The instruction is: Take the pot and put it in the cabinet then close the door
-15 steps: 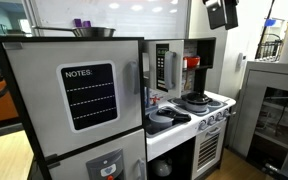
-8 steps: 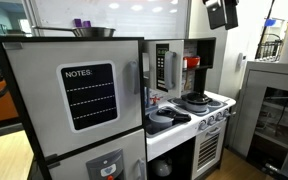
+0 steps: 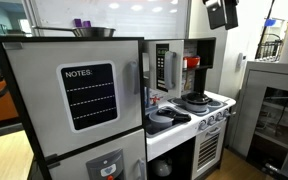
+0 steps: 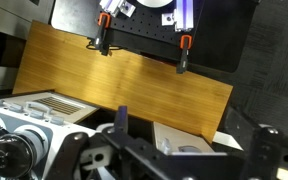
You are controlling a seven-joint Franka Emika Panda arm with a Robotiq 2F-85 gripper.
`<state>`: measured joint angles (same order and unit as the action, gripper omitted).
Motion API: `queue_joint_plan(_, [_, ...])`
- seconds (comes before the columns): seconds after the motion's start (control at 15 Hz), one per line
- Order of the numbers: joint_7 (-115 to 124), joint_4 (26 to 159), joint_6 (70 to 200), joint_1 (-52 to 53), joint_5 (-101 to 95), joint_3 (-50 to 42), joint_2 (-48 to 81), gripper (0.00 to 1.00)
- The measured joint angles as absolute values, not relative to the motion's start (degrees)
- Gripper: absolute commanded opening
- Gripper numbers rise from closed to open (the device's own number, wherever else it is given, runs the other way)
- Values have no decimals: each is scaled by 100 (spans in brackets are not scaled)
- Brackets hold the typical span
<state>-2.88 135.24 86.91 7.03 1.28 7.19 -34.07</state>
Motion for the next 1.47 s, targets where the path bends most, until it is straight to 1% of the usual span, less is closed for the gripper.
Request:
queue_joint_plan(0.47, [-290,13524,8699,703,128,710,-3407,100])
queue_joint_plan(0.67, [-307,13517,8712,690,125,575,-3419,100])
queue_joint_plan(1.2, [-901,13371,8751,254,-193,-408,-3581,100])
queue_joint_plan(1.47, [-1586,13432,9102,83,-334,-917,-3571,100])
